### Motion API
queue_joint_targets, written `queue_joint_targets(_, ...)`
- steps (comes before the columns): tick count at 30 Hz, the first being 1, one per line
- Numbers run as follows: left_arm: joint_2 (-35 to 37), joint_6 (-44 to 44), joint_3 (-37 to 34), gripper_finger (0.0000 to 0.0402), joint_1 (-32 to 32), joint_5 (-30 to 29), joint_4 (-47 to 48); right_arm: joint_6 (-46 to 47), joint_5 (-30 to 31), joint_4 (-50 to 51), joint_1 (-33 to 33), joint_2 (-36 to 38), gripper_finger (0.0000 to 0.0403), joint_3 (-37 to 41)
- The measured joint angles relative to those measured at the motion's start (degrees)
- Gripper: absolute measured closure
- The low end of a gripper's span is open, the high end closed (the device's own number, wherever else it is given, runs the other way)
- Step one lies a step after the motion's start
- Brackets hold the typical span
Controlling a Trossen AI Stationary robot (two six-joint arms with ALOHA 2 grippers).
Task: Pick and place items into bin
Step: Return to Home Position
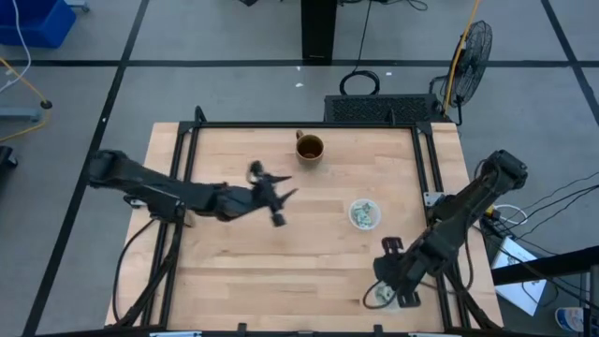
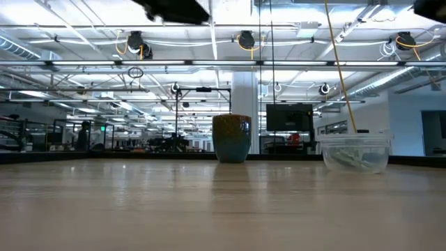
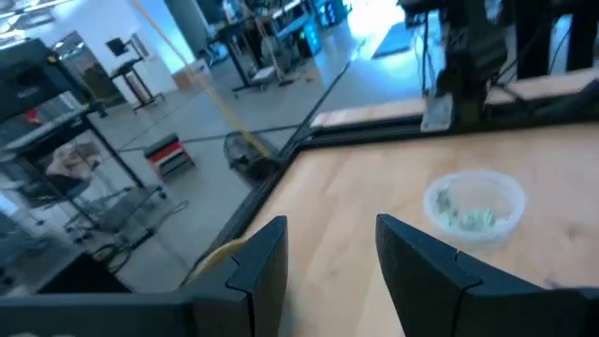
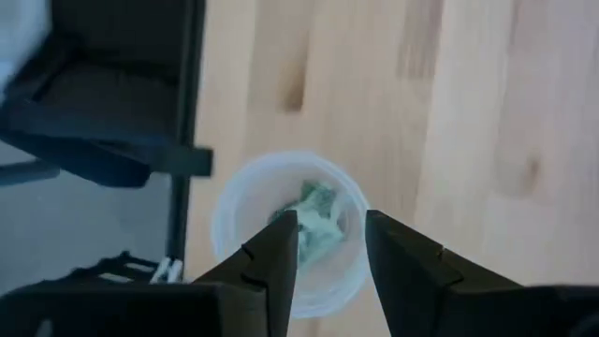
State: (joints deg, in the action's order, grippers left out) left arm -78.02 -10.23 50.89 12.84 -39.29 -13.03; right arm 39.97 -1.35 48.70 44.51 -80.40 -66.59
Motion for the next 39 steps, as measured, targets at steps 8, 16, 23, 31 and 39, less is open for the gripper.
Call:
queue_joint_targets(8,24.24,4.08,0.02,0.0231,5.53,-3.04,28.52,-9.51,3.02,-3.90,0.25,5.36,0.0280,0.01)
queue_joint_targets(16,40.68,18.94,-0.04,0.0231,7.23,6.89,51.54,-21.95,2.87,-7.40,-1.09,13.52,0.0283,0.02)
queue_joint_targets(23,47.84,14.29,-7.01,0.0231,7.21,7.73,47.55,-33.78,-4.58,-26.09,-2.89,29.80,0.0282,11.98)
queue_joint_targets(31,58.06,9.28,-20.50,0.0231,7.10,17.57,33.72,-27.35,-5.62,-43.48,-6.47,53.99,0.0284,37.05)
queue_joint_targets(39,71.93,8.75,-24.99,0.0231,7.06,13.84,32.35,-27.95,-9.53,-49.80,-7.09,76.71,0.0285,50.06)
